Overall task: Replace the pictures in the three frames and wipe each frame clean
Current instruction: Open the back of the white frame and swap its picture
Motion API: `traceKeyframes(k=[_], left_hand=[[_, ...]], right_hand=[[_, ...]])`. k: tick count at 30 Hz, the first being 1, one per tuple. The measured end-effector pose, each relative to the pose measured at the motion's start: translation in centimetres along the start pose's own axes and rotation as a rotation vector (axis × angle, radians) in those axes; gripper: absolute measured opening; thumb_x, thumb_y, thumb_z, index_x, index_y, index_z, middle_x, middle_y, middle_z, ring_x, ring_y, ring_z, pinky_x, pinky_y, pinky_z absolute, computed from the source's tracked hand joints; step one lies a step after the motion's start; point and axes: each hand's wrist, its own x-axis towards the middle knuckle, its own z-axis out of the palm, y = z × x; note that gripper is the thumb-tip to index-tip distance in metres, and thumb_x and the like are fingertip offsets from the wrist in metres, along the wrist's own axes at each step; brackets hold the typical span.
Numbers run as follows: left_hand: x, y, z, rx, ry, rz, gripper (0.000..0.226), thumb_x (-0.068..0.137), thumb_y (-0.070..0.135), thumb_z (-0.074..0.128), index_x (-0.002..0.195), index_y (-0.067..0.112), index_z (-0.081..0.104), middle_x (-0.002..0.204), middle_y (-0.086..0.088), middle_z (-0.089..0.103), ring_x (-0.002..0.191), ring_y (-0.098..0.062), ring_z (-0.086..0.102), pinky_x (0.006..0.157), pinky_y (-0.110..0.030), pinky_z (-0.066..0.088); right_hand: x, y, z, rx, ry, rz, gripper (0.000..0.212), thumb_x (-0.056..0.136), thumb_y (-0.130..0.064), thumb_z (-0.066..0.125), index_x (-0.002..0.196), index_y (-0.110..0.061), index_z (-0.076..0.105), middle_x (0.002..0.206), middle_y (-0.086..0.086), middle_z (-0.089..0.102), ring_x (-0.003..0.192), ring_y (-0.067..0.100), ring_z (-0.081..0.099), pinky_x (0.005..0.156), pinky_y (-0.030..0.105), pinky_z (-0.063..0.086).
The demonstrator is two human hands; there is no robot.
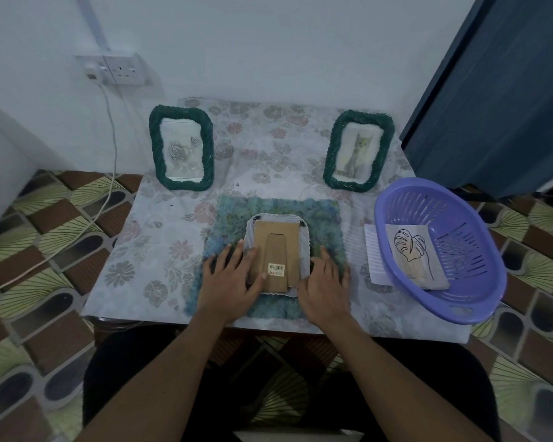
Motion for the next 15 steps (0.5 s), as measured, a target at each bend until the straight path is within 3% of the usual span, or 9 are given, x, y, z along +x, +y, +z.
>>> traceKeyframes(k=[4,9,15], left_hand=[[0.0,-0.3,0.0,-0.115,0.041,-0.022,0.071,0.090,0.073,0.022,0.148,0.034,0.035,0.161,0.007,0.026,0.149,-0.016,0.017,0.118,-0.047,0.011],[-0.2,-0.4,-0.2,-0.172,0.057,-0.021,0.074,0.087,0.077,0.020,0.144,0.035,0.041,0.159,0.009,0.031,0.148,-0.013,0.019,0.118,-0.045,0.011],[-0.2,-0.4,-0.2,-0.160,0.070,-0.021,0.074,0.087,0.076,0.020,0.143,0.034,0.043,0.158,0.009,0.031,0.147,-0.012,0.020,0.117,-0.042,0.012]], right_hand=[[-0.2,-0.8,-0.5,0.163,0.030,0.026,0.045,0.098,-0.027,0.044,0.143,-0.023,0.038,0.166,-0.003,0.012,0.151,0.017,0.013,0.122,0.052,0.003],[0.1,-1.9,-1.0,0.279,0.002,0.083,0.027,0.100,-0.033,0.045,0.124,-0.026,0.056,0.164,-0.003,0.019,0.151,0.017,0.012,0.120,0.050,0.005],[0.4,-2.6,-1.2,0.349,-0.016,0.149,0.032,0.100,-0.037,0.045,0.127,-0.025,0.058,0.164,-0.003,0.020,0.151,0.018,0.011,0.121,0.051,0.005]])
